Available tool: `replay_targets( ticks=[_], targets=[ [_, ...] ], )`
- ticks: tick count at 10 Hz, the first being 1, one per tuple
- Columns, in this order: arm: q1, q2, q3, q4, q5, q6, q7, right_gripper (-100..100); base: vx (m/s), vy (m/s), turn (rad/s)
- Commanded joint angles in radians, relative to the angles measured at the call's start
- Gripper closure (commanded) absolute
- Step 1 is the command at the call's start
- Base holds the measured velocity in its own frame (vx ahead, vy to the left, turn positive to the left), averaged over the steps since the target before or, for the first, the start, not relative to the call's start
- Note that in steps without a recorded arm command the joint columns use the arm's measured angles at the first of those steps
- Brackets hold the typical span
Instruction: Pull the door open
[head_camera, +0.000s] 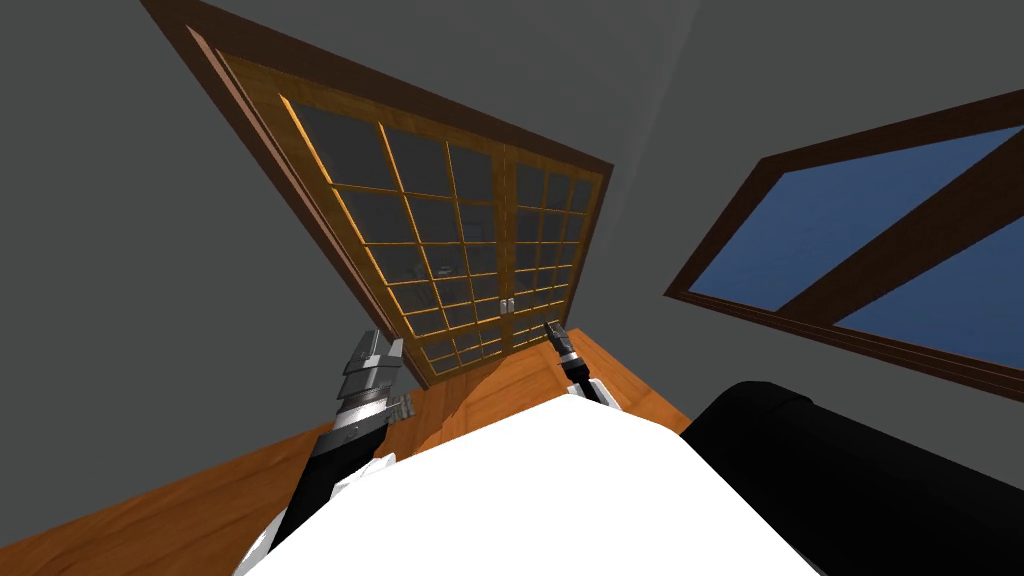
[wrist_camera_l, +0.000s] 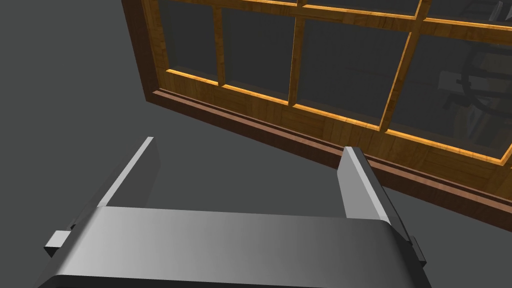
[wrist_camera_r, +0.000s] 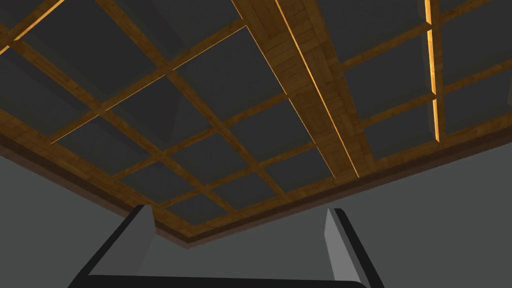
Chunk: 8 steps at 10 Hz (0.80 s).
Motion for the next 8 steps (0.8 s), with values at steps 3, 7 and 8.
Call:
replay_targets(
  ticks=[3,7,8],
  targets=[
    [-0.012,-0.003,-0.014,0.078,0.026,-0.026,0.064,-100,0.102,0.010,0.017],
    [-0.030,-0.005,-0.030,0.171,0.052,-0.060,0.132,-100,0.099,0.008,0.018],
    [-0.034,-0.006,-0.034,0.194,0.059,-0.068,0.149,-100,0.101,0.006,0.014]
  ],
)
